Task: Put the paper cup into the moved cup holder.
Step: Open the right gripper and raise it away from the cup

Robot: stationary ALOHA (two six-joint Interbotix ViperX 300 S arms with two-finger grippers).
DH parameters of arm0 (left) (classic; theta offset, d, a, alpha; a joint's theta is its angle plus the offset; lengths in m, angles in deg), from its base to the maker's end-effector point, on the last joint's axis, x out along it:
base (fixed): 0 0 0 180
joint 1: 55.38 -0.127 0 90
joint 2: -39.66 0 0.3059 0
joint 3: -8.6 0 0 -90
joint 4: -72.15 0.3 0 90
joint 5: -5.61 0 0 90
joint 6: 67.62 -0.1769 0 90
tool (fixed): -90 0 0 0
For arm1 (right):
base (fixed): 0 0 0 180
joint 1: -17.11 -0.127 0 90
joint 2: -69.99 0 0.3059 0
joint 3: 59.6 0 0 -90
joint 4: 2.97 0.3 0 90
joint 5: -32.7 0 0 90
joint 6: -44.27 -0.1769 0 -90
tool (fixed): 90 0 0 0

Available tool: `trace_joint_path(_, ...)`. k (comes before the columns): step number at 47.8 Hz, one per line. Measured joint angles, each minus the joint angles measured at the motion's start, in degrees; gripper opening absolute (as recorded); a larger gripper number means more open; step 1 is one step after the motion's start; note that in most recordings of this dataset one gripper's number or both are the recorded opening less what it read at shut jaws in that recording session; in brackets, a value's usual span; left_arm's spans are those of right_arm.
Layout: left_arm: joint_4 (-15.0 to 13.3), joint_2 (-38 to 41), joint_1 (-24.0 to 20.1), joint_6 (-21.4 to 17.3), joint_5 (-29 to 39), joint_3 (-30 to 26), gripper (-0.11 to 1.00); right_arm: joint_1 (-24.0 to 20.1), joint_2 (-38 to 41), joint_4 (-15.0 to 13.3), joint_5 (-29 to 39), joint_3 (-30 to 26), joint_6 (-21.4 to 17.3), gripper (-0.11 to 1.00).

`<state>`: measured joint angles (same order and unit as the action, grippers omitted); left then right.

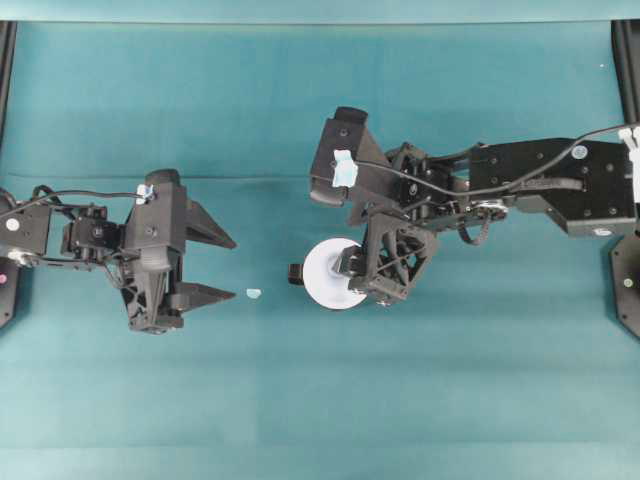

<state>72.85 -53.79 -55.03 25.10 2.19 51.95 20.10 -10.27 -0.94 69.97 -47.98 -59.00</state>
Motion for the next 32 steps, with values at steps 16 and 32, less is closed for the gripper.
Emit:
trace_joint_path(16,0.00,0.00,0.00,0.00,0.00,0.00,0.80,0.00,0.00,0.00,0.00,0.00,0.00,0.86)
trace_joint_path(32,0.09,0.09,0.00,0.00,-0.09,-0.35,0.80,0.09,0.00,0.00,0.00,-0.09,0.00,0.86)
